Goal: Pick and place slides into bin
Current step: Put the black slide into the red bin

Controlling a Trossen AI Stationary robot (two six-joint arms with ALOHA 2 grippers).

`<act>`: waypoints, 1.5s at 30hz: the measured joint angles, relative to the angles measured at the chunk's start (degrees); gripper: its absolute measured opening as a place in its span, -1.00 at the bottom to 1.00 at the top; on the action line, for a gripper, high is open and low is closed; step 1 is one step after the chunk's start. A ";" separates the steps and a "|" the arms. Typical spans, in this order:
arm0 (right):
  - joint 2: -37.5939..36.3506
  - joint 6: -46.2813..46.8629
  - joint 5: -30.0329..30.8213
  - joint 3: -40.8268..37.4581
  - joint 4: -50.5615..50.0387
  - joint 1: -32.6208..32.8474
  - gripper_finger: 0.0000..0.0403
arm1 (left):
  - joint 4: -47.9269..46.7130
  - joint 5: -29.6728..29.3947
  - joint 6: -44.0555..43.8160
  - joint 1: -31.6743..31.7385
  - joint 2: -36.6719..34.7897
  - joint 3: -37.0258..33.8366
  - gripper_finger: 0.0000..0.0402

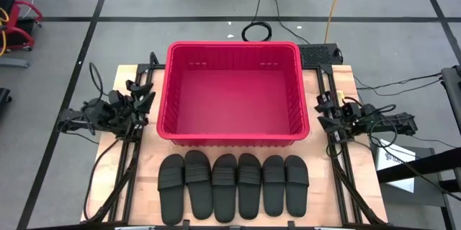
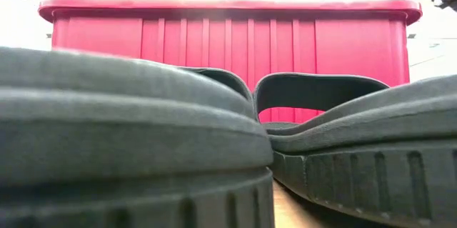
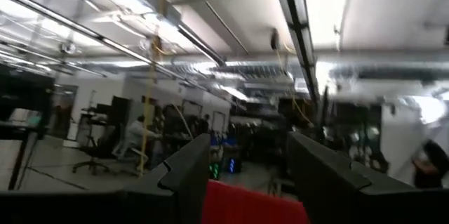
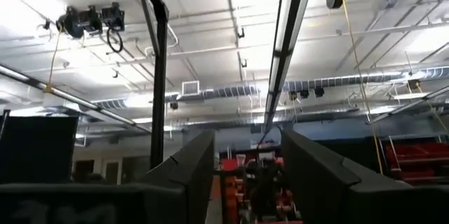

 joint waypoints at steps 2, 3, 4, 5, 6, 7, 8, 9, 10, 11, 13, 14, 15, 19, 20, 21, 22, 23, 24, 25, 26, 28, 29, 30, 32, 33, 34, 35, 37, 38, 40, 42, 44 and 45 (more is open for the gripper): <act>1.17 -0.94 -1.36 0.97 -0.63 -0.02 -0.23 | -4.51 2.47 -0.61 0.00 0.00 2.70 -0.03; 1.94 -1.69 -2.10 1.70 -0.34 0.00 -0.23 | -6.34 3.89 -0.82 0.00 0.00 3.85 -0.03; 2.66 -2.46 -2.96 2.34 0.39 0.00 -0.23 | -7.72 5.36 -1.00 0.00 0.00 4.87 -0.03; 3.55 -3.05 -3.23 3.02 1.14 0.00 -0.23 | -8.35 6.66 -1.40 0.00 0.00 5.60 -0.03; 4.60 -3.51 -3.56 3.68 1.33 0.00 -0.23 | -8.43 7.92 -1.79 0.00 0.00 6.12 -0.03; 5.71 -3.91 -4.06 4.20 1.23 0.00 -0.23 | -8.35 9.41 -2.38 0.00 0.00 6.49 -0.03; 6.90 -4.35 -4.38 4.77 1.07 0.00 -0.23 | -8.24 11.25 -2.79 0.00 0.00 6.79 -0.03; 8.16 -4.60 -4.51 5.46 1.12 0.00 -0.23 | -8.14 13.20 -3.37 0.00 0.00 6.99 -0.03; 9.44 -4.64 -4.51 6.14 1.51 0.00 -0.23 | -7.79 15.11 -3.88 0.00 0.00 7.13 -0.03; 10.71 -4.68 -4.49 6.79 2.08 0.00 -0.23 | -6.98 17.05 -4.46 0.00 0.00 7.14 -0.03; 13.73 -4.79 -4.51 7.80 3.46 0.00 -0.23 | -5.07 20.90 -6.15 0.00 0.00 7.14 -0.03; 15.30 -4.81 -4.51 8.15 4.35 0.00 -0.23 | -4.23 22.62 -6.77 0.00 0.11 7.17 -0.03; 16.84 -4.80 -4.61 8.48 5.59 0.00 -0.23 | -3.38 24.11 -7.24 0.00 0.48 7.18 -0.03; 22.45 -5.42 -6.95 10.30 11.63 0.00 -0.23 | 0.20 28.56 -9.99 -0.12 3.46 7.20 -0.03; 23.61 -5.42 -7.48 10.89 12.47 0.00 -0.23 | 1.53 29.36 -10.44 -0.24 4.78 7.21 -0.03; 24.78 -5.42 -7.87 11.53 13.04 0.00 -0.23 | 3.05 30.29 -11.13 -0.31 6.18 7.20 -0.03; 25.93 -5.42 -8.76 12.37 13.55 0.00 -0.23 | 4.62 31.08 -11.47 -0.58 7.66 7.19 -0.03; 26.95 -5.42 -9.24 13.29 13.90 0.00 -0.23 | 6.58 31.92 -11.46 -0.90 9.36 7.21 -0.03; 27.91 -5.42 -10.19 14.21 13.87 0.00 -0.23 | 8.33 32.43 -11.48 -1.28 10.88 7.19 -0.03; 28.85 -5.42 -10.53 15.21 13.90 0.00 -0.23 | 10.11 32.73 -11.48 -1.75 12.47 7.19 -0.03; 29.87 -5.42 -10.69 16.15 13.95 0.01 -0.23 | 11.50 32.81 -11.43 -2.25 13.88 7.20 -0.03; 32.12 -5.44 -11.40 17.66 13.87 0.00 -0.23 | 14.37 32.85 -11.00 -3.43 16.64 7.21 -0.03; 33.21 -5.51 -11.87 18.28 13.75 0.00 -0.23 | 14.74 32.85 -10.80 -4.07 17.74 7.44 -0.03; 34.34 -5.63 -11.99 18.94 13.59 0.00 -0.23 | 14.68 32.85 -10.50 -4.72 18.81 8.06 -0.03; 36.45 -5.33 -12.34 20.21 13.63 0.02 -0.23 | 13.80 32.70 -9.36 -6.24 20.74 9.71 -0.03; 37.33 -5.25 -13.19 20.63 13.61 0.02 -0.23 | 12.85 32.61 -8.65 -7.13 21.69 10.65 -0.03; 38.16 -5.27 -13.78 21.09 13.61 0.00 -0.23 | 11.47 32.33 -7.96 -8.10 22.67 11.66 -0.03; 39.00 -5.25 -14.71 21.56 13.70 0.02 -0.23 | 9.91 31.85 -7.03 -9.16 23.71 12.69 -0.03; 40.26 -5.24 -16.24 22.31 13.77 0.29 -0.23 | 7.22 30.37 -5.26 -11.44 25.99 14.66 -0.03; 40.76 -5.32 -16.54 22.60 13.75 0.67 -0.23 | 6.24 29.96 -3.95 -12.65 27.13 15.61 -0.03; 41.49 -6.43 -16.59 23.13 13.81 1.80 -0.23 | 4.53 29.76 -0.63 -15.42 29.41 17.42 -0.03; 41.88 -8.30 -16.49 23.23 13.88 3.19 -0.23 | 3.90 28.45 2.16 -18.49 31.96 19.20 -0.03; 42.02 -10.21 -16.47 23.23 13.83 4.48 -0.23 | 2.65 25.41 5.09 -21.81 34.43 20.91 -0.03; 42.02 -10.87 -16.47 23.25 13.83 5.02 -0.23 | 1.97 23.27 6.49 -23.61 35.69 21.84 -0.03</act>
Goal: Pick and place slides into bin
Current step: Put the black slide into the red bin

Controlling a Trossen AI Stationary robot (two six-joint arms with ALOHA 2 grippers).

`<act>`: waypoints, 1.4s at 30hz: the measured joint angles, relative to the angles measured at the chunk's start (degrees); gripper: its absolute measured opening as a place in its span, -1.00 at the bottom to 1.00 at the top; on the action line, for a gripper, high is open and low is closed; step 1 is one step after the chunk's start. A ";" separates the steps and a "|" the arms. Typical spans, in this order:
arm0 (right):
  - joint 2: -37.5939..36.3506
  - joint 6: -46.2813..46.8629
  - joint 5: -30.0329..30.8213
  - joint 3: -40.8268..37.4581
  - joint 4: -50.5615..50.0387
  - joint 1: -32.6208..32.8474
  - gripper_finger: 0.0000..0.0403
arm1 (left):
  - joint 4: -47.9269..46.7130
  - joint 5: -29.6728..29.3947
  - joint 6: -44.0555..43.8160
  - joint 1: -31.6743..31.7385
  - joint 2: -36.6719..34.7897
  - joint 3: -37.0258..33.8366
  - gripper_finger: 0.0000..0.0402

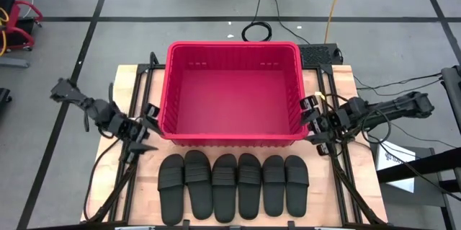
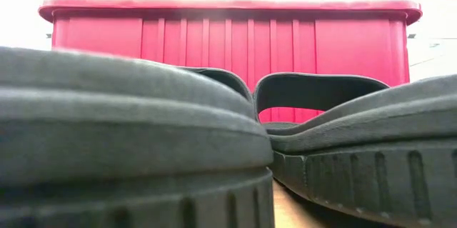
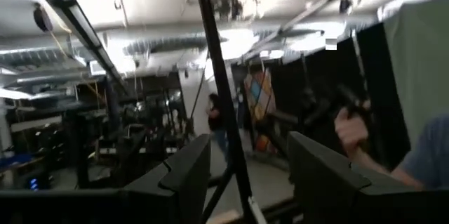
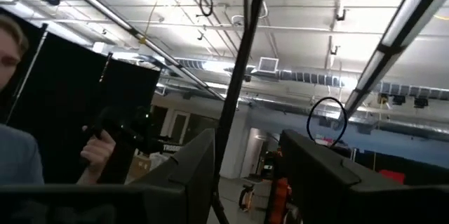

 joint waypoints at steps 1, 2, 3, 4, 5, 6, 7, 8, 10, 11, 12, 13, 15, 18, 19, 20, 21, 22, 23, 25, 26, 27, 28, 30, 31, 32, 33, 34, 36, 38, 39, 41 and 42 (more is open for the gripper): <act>-0.02 -0.47 0.07 0.00 0.08 0.53 -0.23 | -0.29 -2.50 1.45 -1.84 1.23 0.91 -0.03; -0.02 -0.67 0.22 0.00 0.21 1.00 -0.23 | -0.67 -5.32 2.81 -3.71 2.57 1.75 -0.03; -0.02 -0.80 0.23 0.00 0.33 1.38 -0.23 | -1.43 -8.31 4.16 -5.57 3.82 2.58 -0.03; -0.02 -0.82 0.25 0.00 0.32 1.66 -0.23 | -2.07 -11.28 5.68 -7.41 5.17 3.50 -0.03; -0.02 -0.85 0.25 0.00 0.33 1.88 -0.23 | -2.22 -13.98 7.15 -9.21 6.53 4.44 -0.03; -0.02 -0.97 0.30 0.00 0.31 2.07 -0.23 | -2.43 -16.62 8.72 -11.10 7.85 5.55 -0.03; -0.02 -1.19 0.57 0.00 0.29 2.15 -0.23 | -2.62 -19.16 10.25 -12.86 9.16 6.47 -0.03; -0.02 -1.51 1.07 0.00 0.20 2.21 -0.23 | -2.74 -21.56 11.83 -14.72 10.49 7.40 -0.03; -0.01 -2.01 1.95 0.00 0.05 2.30 -0.23 | -2.66 -26.26 14.55 -18.15 13.18 9.04 -0.03; 0.01 -2.25 2.02 0.00 0.05 2.29 -0.23 | -2.72 -28.67 15.89 -19.73 14.43 9.79 -0.03; 0.08 -2.56 2.03 0.01 0.08 2.29 -0.23 | -2.75 -31.25 17.00 -21.25 15.69 10.62 -0.03; 0.11 -2.87 2.03 0.03 0.07 2.30 -0.23 | -2.69 -34.10 18.01 -22.59 17.01 11.53 -0.03; 0.13 -3.25 2.03 0.03 0.03 2.30 -0.23 | -2.65 -40.30 19.47 -25.04 19.67 13.23 -0.03; 0.13 -3.36 2.14 0.03 0.05 2.30 -0.23 | -2.65 -49.24 21.50 -27.97 24.06 15.97 -0.03; 0.13 -3.34 2.17 0.03 0.03 2.28 -0.23 | -2.67 -51.79 21.89 -28.67 25.72 17.03 -0.03; 0.13 -3.34 2.45 0.03 -0.01 2.30 -0.23 | -2.63 -54.37 22.36 -29.31 27.50 18.17 -0.03; 0.13 -3.30 3.32 0.03 -0.12 2.30 -0.23 | -2.63 -56.50 22.93 -29.86 29.22 19.30 -0.03; 0.11 -3.29 3.90 0.03 -0.38 2.30 -0.23 | -2.68 -58.53 23.39 -30.36 31.06 20.54 -0.03; 0.11 -3.27 4.77 0.03 -0.75 2.30 -0.23 | -2.70 -60.40 23.62 -30.81 32.85 21.87 -0.03; 0.15 -3.31 5.23 0.03 -1.64 2.28 -0.23 | -2.69 -63.70 24.18 -31.63 36.25 24.50 -0.03; 0.18 -3.31 5.22 0.03 -1.86 2.30 -0.23 | -2.66 -65.41 24.40 -32.10 37.86 25.73 -0.03; 0.20 -3.29 5.22 0.03 -1.98 2.30 -0.23 | -2.64 -66.99 24.47 -32.54 39.35 26.91 -0.03; 0.20 -2.90 5.22 0.03 -2.01 2.30 -0.23 | -2.72 -68.44 24.40 -32.94 40.76 28.00 -0.03; 0.20 -1.86 5.08 0.03 -2.02 2.30 -0.23 | -2.74 -70.48 23.97 -33.72 43.25 30.03 -0.03; 0.24 -1.48 5.07 0.03 -2.07 2.32 -0.23 | -2.73 -70.99 23.89 -34.10 44.31 30.95 -0.03; 0.36 -1.33 5.07 0.03 -2.08 2.47 -0.23 | -2.69 -71.17 23.88 -34.50 45.31 31.75 -0.03; 0.58 -1.22 5.07 0.03 -2.07 2.66 -0.23 | -2.70 -71.26 23.86 -34.92 46.26 32.53 -0.03; 0.82 -1.14 5.08 0.03 -2.08 2.96 -0.23 | -2.85 -71.26 23.69 -35.43 47.22 33.27 -0.03; 1.44 -0.54 5.04 0.03 -2.09 3.53 -0.23 | -3.81 -71.26 22.94 -36.41 48.90 34.91 -0.03; 1.81 -0.36 5.03 0.03 -2.04 4.07 -0.23 | -4.83 -71.27 22.31 -37.16 50.35 36.87 -0.03; 2.05 -0.34 5.11 0.03 -1.60 4.36 -0.23 | -5.64 -71.29 21.80 -37.46 50.98 37.85 -0.03; 2.27 -0.34 6.32 0.03 -0.98 5.12 -0.23 | -7.87 -71.29 20.46 -37.75 52.17 39.94 -0.03; 2.41 -0.38 6.51 0.03 -0.64 5.49 -0.23 | -9.58 -71.31 19.51 -37.77 52.54 41.14 -0.03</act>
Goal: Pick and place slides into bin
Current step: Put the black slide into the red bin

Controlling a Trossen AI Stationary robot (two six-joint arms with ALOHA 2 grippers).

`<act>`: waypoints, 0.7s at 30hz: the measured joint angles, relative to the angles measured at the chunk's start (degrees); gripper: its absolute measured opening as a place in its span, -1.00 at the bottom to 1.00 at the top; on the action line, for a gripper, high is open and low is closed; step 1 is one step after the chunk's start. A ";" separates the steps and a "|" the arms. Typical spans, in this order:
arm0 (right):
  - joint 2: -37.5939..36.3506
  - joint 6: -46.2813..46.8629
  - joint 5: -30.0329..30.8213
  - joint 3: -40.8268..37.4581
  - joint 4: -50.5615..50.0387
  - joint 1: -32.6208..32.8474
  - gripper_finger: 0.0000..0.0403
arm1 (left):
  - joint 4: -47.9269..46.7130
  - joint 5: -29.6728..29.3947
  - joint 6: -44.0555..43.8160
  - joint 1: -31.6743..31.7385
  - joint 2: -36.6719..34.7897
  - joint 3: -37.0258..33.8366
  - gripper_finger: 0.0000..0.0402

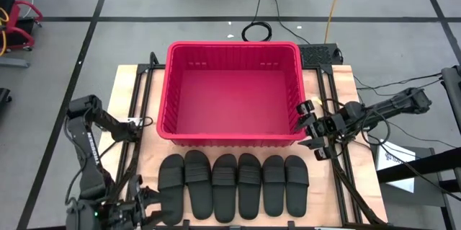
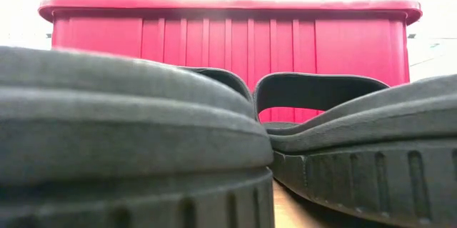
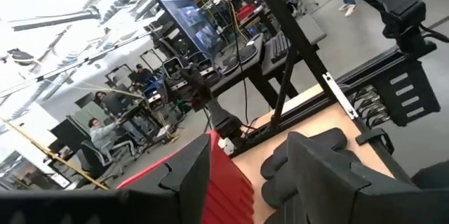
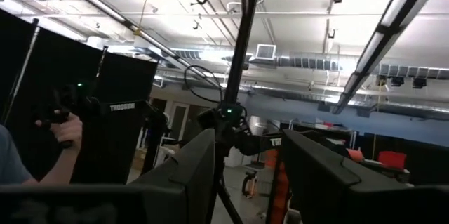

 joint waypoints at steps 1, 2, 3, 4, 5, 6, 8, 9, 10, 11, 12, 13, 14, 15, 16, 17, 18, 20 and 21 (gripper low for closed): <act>0.13 -0.10 0.04 0.00 0.39 0.30 -0.23 | -2.26 0.04 -1.56 0.00 0.17 1.19 -0.03; 0.21 -0.24 0.01 0.00 0.64 0.47 -0.23 | -4.80 0.29 -3.51 0.02 0.16 2.51 -0.03; 0.25 -0.32 -0.02 0.00 0.75 0.69 -0.23 | -7.73 1.37 -5.88 0.02 -0.09 3.81 -0.03; 0.27 -0.39 -0.02 0.00 0.91 0.90 -0.23 | -11.19 3.26 -8.49 0.03 -0.42 5.17 -0.03; 0.26 -0.42 0.00 0.00 1.05 1.04 -0.23 | -14.87 6.06 -11.20 0.11 -0.82 6.52 -0.03; 0.26 -0.63 0.00 0.00 1.17 1.12 -0.23 | -18.54 9.51 -13.43 0.11 -1.33 7.91 -0.03; 0.26 -1.24 -0.01 0.00 1.17 1.14 -0.23 | -25.44 16.37 -17.26 0.28 -2.52 10.69 -0.03; 0.26 -1.32 -0.01 0.00 1.16 1.14 -0.23 | -27.99 19.04 -18.71 0.47 -3.25 12.09 -0.03; 0.26 -1.36 0.00 0.00 1.14 1.14 -0.23 | -30.23 21.25 -20.13 0.77 -4.07 13.40 -0.03; 0.26 -1.45 0.00 0.00 1.16 1.14 -0.23 | -32.07 22.66 -21.35 1.10 -4.98 14.57 -0.03; 0.26 -1.49 0.00 0.00 1.14 1.14 -0.23 | -33.78 23.81 -22.54 1.41 -5.97 15.64 -0.03; 0.26 -1.55 0.00 0.00 1.15 1.14 -0.23 | -35.64 25.57 -23.75 1.83 -7.01 16.50 -0.03; 0.26 -1.62 0.00 0.00 1.14 1.14 -0.23 | -37.46 27.66 -24.84 2.41 -7.92 17.33 -0.03; 0.26 -1.66 0.00 0.00 1.16 1.14 -0.23 | -39.16 29.87 -25.89 3.11 -8.71 18.20 -0.03; 0.26 -1.70 0.00 0.00 1.17 1.14 -0.23 | -40.65 32.13 -26.86 3.88 -9.33 19.08 -0.03; 0.26 -1.89 0.00 0.00 1.16 1.14 -0.23 | -41.91 33.83 -27.65 4.52 -9.82 19.92 -0.03; 0.26 -2.24 0.00 0.00 1.15 1.14 -0.23 | -43.53 34.94 -28.37 5.07 -10.12 20.94 -0.03; 0.26 -2.78 0.00 0.00 1.17 1.14 -0.23 | -47.99 37.02 -30.13 6.06 -10.29 23.70 -0.03; 0.26 -2.84 0.00 0.00 1.17 1.12 -0.23 | -50.03 37.92 -31.05 6.55 -10.20 25.09 -0.03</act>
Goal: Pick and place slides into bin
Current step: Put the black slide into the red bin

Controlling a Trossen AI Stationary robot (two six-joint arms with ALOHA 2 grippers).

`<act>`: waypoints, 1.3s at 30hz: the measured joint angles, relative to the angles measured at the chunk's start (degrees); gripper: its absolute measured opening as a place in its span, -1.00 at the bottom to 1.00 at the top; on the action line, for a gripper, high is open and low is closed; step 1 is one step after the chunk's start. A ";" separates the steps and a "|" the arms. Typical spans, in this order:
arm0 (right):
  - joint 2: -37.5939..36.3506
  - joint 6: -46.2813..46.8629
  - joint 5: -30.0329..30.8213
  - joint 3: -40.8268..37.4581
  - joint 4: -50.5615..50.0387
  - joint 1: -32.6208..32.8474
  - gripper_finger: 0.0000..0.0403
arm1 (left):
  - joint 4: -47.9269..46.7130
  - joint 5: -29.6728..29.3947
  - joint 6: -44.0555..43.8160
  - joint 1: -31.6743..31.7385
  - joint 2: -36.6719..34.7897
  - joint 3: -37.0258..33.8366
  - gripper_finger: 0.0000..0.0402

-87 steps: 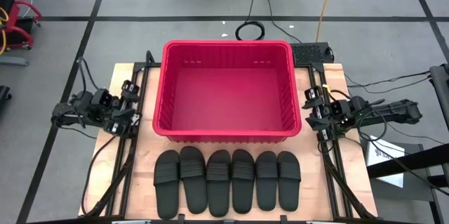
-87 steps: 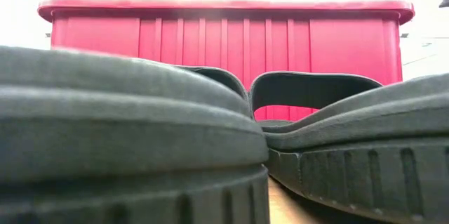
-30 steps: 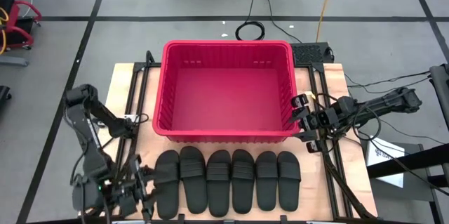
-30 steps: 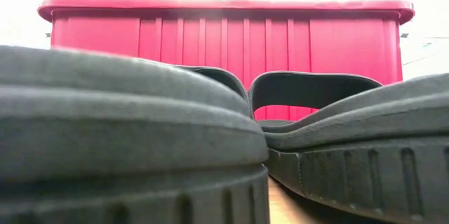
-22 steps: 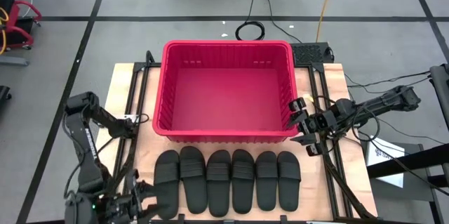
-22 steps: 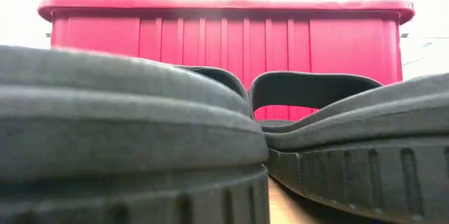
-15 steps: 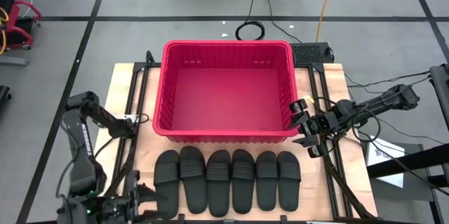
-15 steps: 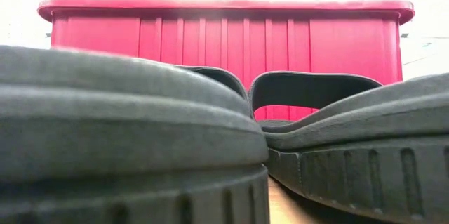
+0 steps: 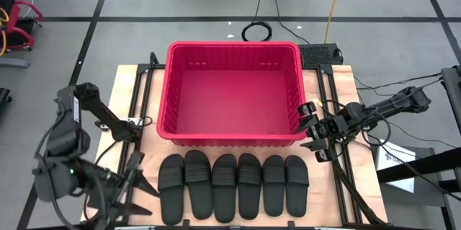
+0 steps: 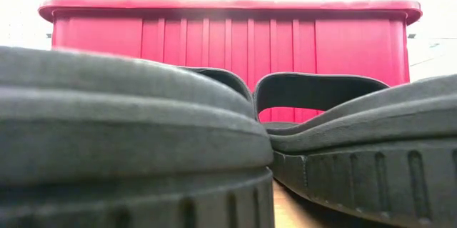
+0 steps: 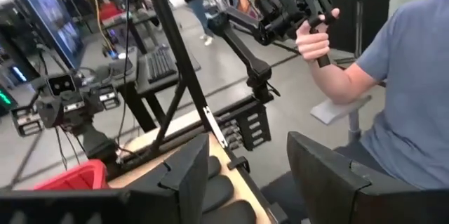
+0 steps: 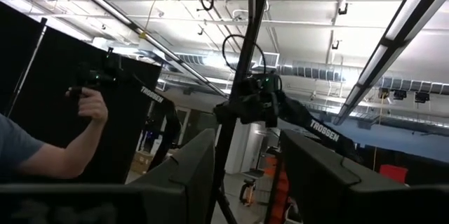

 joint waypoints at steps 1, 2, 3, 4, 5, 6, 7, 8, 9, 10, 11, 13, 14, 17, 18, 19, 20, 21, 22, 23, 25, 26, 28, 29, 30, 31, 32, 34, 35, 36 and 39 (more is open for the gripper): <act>-0.02 0.01 0.00 0.00 0.00 0.00 -0.23 | -2.07 0.76 -0.88 0.53 0.25 1.46 -0.03; -0.02 0.28 0.00 0.00 -0.02 0.00 -0.23 | -3.87 1.73 -1.85 1.12 0.66 2.77 -0.03; -0.01 0.78 0.00 0.00 -0.02 0.00 -0.23 | -5.65 2.53 -2.75 1.67 1.16 4.02 -0.03; -0.02 1.25 0.00 0.00 -0.07 0.00 -0.23 | -7.97 3.40 -3.71 2.13 1.82 5.26 -0.03; -0.02 1.40 0.00 0.00 -0.27 0.00 -0.23 | -10.35 4.30 -4.60 2.52 2.58 6.47 -0.03; -0.02 1.43 0.00 0.00 -0.55 0.00 -0.23 | -12.39 5.19 -5.40 2.98 3.40 7.65 -0.03; -0.01 1.48 0.00 0.00 -0.82 0.01 -0.23 | -14.36 5.79 -6.22 3.45 4.33 8.83 -0.03; 0.00 1.56 0.00 0.00 -1.00 0.02 -0.23 | -16.66 6.58 -7.02 3.89 5.38 10.14 -0.03; 0.00 1.57 0.03 0.00 -1.14 0.02 -0.23 | -18.84 7.64 -8.00 4.32 6.48 11.45 -0.03; -0.02 1.59 0.17 0.00 -1.33 0.02 -0.23 | -20.98 8.85 -9.13 4.71 7.65 12.72 -0.03; -0.01 1.95 0.70 0.00 -1.42 0.02 -0.23 | -23.39 10.10 -10.39 5.04 9.06 14.00 -0.03; -0.02 2.85 1.60 0.00 -1.96 0.02 -0.23 | -27.37 12.08 -13.29 5.75 12.05 16.46 -0.03; 0.00 2.91 1.68 0.00 -2.19 0.00 -0.23 | -29.05 12.74 -14.63 6.09 13.54 17.72 -0.03; 0.20 2.98 1.68 0.00 -2.22 0.00 -0.23 | -33.93 16.25 -18.07 6.73 17.84 21.29 -0.03; 0.34 3.08 1.61 0.00 -2.25 0.02 -0.23 | -35.04 17.63 -19.18 6.98 19.15 22.33 -0.03; 0.63 3.08 1.57 0.00 -2.27 0.02 -0.23 | -36.24 18.80 -20.51 7.31 20.67 23.47 -0.03; 0.98 3.04 1.53 0.00 -2.27 0.02 -0.23 | -37.30 19.97 -21.73 7.60 22.11 24.45 -0.03; 1.41 3.02 1.45 0.00 -2.27 0.02 -0.23 | -38.24 21.35 -22.66 7.78 23.42 25.33 -0.03; 1.82 3.01 1.42 0.00 -2.27 0.02 -0.23 | -39.36 22.73 -23.29 7.94 24.73 26.17 -0.03; 2.21 2.94 1.49 0.00 -2.23 0.02 -0.23 | -40.78 23.71 -23.95 8.05 25.90 27.00 -0.03; 2.83 2.69 1.57 0.00 -1.69 0.00 -0.23 | -43.82 24.62 -25.63 8.46 28.14 28.43 -0.03; 3.05 2.61 1.58 0.00 -1.21 0.00 -0.23 | -45.58 24.85 -26.53 8.62 29.01 28.71 -0.03; 3.23 2.60 1.60 0.00 -0.52 0.00 -0.23 | -49.72 25.57 -29.15 9.01 30.74 28.71 -0.03; 3.23 2.56 1.62 0.00 -0.52 0.00 -0.23 | -51.63 26.11 -30.60 9.23 31.62 28.71 -0.03; 3.23 2.56 1.62 0.00 -0.52 0.00 -0.23 | -53.42 26.82 -32.08 9.43 32.57 28.71 -0.03; 3.23 2.56 1.62 0.00 -0.54 0.00 -0.23 | -55.18 27.66 -33.28 9.66 33.50 28.71 -0.03; 3.23 2.50 1.64 0.00 -0.55 0.00 -0.23 | -56.13 28.60 -34.08 9.90 34.50 28.71 -0.03; 3.23 2.46 1.65 0.00 -0.55 0.00 -0.23 | -55.27 30.14 -34.53 10.28 36.24 28.54 -0.03; 3.23 2.45 1.68 0.00 -0.58 0.00 -0.23 | -54.98 30.83 -34.65 10.29 37.11 28.53 -0.03; 3.23 2.46 1.68 0.00 -0.61 0.00 -0.23 | -54.97 31.49 -34.92 10.34 38.00 28.52 -0.03; 3.26 2.45 1.70 0.00 -0.90 0.00 -0.23 | -55.68 33.66 -35.00 10.76 41.03 28.41 -0.03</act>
